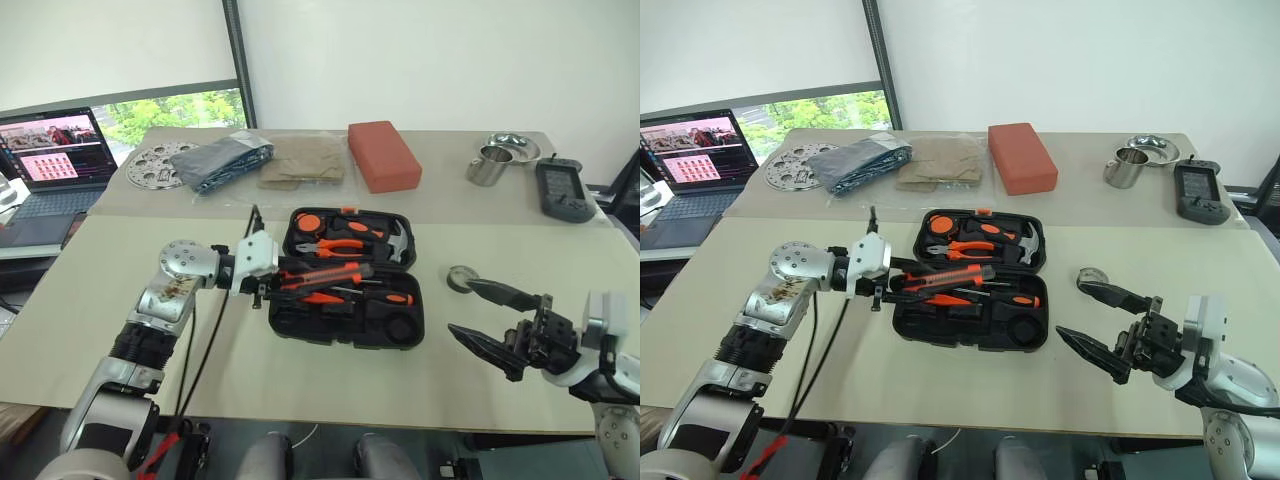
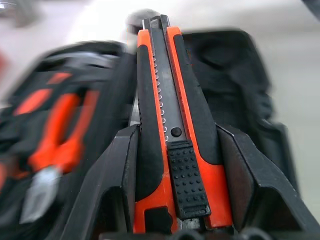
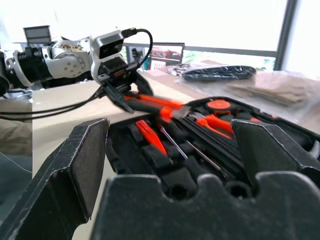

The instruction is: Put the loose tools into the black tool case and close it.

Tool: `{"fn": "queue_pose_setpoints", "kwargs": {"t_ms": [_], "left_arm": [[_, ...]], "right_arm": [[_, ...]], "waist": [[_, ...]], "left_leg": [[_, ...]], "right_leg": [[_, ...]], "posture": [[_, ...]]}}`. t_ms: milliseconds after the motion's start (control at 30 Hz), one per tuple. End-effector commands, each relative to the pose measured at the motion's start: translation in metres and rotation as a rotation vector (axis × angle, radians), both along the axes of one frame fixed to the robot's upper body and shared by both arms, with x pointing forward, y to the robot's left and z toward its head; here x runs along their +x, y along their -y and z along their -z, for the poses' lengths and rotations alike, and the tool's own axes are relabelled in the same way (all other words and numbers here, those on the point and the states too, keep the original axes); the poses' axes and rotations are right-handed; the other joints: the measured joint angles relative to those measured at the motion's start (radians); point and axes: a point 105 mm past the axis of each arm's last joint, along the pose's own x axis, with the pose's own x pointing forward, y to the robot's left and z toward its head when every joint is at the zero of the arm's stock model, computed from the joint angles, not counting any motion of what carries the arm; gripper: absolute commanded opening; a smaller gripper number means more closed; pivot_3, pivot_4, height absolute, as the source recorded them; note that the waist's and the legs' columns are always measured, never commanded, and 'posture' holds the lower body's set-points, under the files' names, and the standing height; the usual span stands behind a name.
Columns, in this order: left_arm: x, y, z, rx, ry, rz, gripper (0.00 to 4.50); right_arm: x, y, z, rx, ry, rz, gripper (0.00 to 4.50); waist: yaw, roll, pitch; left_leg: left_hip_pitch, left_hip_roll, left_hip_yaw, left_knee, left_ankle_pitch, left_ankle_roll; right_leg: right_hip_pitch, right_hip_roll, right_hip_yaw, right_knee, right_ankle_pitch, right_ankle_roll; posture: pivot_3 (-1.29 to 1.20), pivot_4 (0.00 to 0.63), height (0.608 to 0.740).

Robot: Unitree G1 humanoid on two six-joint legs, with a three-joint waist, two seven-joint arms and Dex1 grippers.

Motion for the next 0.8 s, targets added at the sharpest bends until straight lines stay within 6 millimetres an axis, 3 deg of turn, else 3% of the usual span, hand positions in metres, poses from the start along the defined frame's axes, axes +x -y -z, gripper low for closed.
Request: {"fn": "queue_pose_setpoints", "kwargs": {"t_ms": [33,333,533,800], "left_arm": [[-0.003,-0.002,0.003,0.083,0.031,0.079,1.8],[0.002,0.005,0.024,0.195,0.034,0.088,1.8],[0.001,0.021,0.025,0.202,0.043,0.108,1.8],[-0.005,0.027,0.027,0.216,0.007,0.099,1.8]], "right_arm": [[-0.008,0.001,-0.014,0.004,0.079,0.016,4.5],[-0.016,0.002,-0.008,0.01,0.063,0.041,4.5],[-0.018,0.005,-0.003,0.008,0.054,0.041,4.5],[-0.018,0.009,0.001,0.002,0.053,0.044,4.5]], "waist": [[-0.003,0.0,0.0],[-0.003,0.0,0.0],[0.008,0.0,0.0],[0.018,0.0,0.0]], "left_leg": [[0.0,0.0,0.0,0.0,0.0,0.0],[-0.001,0.0,-0.001,0.001,0.0,0.0],[-0.001,0.0,-0.001,0.002,0.0,0.0],[-0.002,-0.001,-0.001,0.002,0.0,0.0]], "right_leg": [[0.0,0.0,0.0,0.0,0.0,0.0],[0.0,-0.001,0.0,-0.001,0.0,0.0],[0.0,-0.001,0.0,-0.001,0.0,0.001],[0.0,-0.001,0.0,-0.001,0.0,0.001]], "posture": [[0.0,0.15,0.74],[0.0,0.15,0.74],[0.0,0.15,0.74],[0.0,0.15,0.74]]}}
